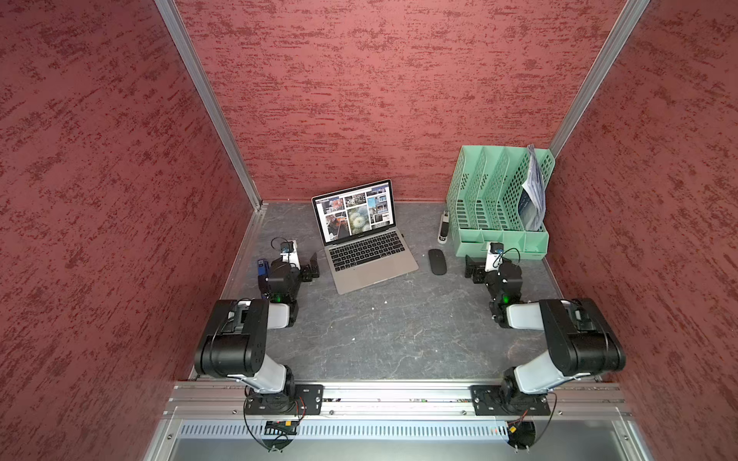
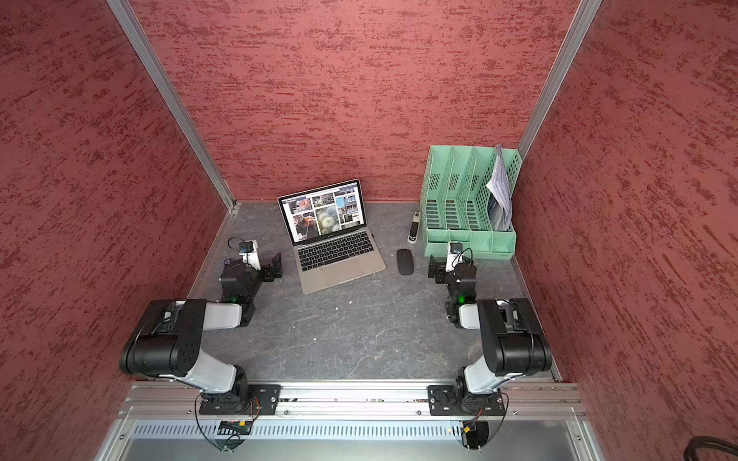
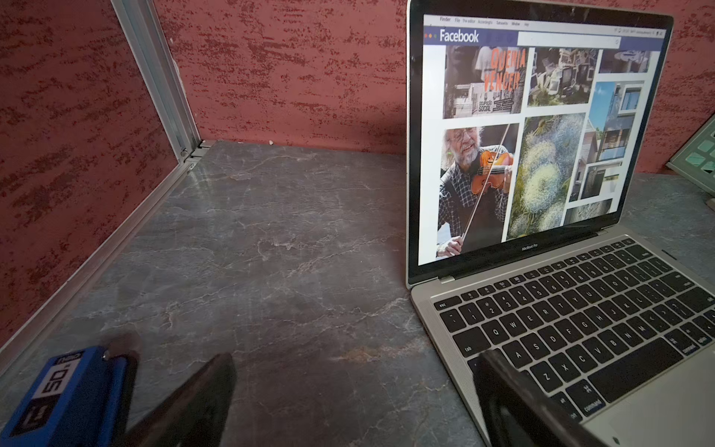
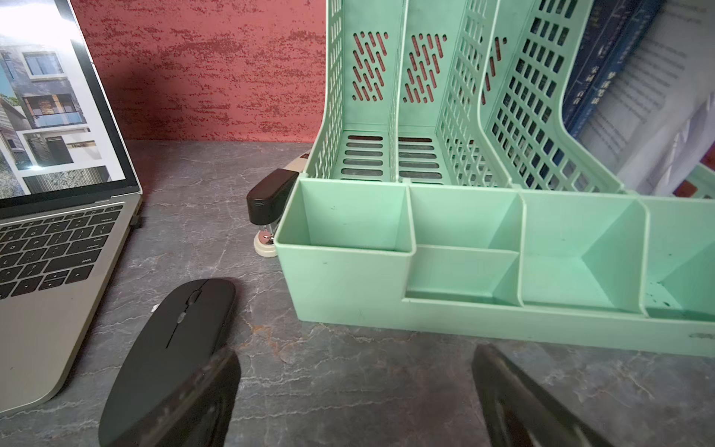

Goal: Remove the wireless mouse receiver from the laptop
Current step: Pick up the mouse from the center of the board.

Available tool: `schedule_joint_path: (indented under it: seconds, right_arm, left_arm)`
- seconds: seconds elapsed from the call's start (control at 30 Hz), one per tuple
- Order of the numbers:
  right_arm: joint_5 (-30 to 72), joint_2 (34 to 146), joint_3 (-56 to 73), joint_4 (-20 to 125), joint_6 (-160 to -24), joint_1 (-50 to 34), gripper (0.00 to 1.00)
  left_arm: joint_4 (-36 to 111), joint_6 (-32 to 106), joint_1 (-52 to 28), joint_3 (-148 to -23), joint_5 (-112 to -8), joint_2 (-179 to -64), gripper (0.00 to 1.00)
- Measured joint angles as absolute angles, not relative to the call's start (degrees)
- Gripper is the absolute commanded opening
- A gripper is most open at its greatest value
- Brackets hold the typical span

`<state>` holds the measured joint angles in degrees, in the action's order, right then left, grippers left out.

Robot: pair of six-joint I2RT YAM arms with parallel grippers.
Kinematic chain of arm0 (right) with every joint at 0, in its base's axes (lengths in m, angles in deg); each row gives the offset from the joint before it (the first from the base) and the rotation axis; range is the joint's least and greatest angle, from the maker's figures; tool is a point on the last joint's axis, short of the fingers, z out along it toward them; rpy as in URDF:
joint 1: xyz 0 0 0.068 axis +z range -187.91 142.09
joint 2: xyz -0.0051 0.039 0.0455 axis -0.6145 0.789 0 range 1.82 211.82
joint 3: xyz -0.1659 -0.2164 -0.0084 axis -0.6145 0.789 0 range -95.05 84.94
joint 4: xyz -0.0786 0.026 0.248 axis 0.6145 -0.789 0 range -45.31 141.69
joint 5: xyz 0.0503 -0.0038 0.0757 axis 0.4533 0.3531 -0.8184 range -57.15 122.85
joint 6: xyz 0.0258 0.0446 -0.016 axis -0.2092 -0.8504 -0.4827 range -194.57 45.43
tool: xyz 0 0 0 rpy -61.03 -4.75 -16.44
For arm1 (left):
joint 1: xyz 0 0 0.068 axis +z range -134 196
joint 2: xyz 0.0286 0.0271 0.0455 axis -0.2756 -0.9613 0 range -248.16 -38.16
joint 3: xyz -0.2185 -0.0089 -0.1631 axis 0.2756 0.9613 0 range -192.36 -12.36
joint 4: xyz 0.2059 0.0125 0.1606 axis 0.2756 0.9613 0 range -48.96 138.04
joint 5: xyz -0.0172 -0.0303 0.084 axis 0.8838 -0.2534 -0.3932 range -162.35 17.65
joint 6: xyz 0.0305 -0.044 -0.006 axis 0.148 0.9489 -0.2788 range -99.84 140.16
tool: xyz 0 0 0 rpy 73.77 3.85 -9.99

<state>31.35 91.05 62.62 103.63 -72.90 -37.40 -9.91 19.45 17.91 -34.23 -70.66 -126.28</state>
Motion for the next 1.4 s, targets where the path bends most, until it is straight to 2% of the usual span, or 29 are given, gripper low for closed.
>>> schedule_joint_path:
  seconds: [1.03, 1.1, 1.17, 1.27, 1.4]
  right_arm:
    - [30.94, 90.98, 62.62, 103.48, -72.86, -37.40, 0.99]
    - [28.18, 89.12, 61.83, 98.80, -72.14, -37.40, 0.98]
    - [24.69, 85.06, 57.94, 88.03, -71.57, -37.40, 0.98]
    - [20.36, 81.13, 42.95, 68.29, -71.30, -37.05, 0.99]
    - [23.00, 79.05, 21.53, 46.98, -70.82, -32.26, 0.99]
  left_arm:
    - [-8.95, 19.51, 17.36, -34.27, -71.90, -125.84, 1.00]
    - [-2.59, 19.64, 16.03, -35.24, -75.40, -122.50, 1.00]
    - [6.43, 19.69, 14.48, -38.60, -78.37, -117.34, 1.00]
    - [22.08, 20.41, 12.79, -49.62, -81.08, -109.71, 1.00]
    - [43.11, 23.56, 12.03, -68.55, -82.52, -106.74, 1.00]
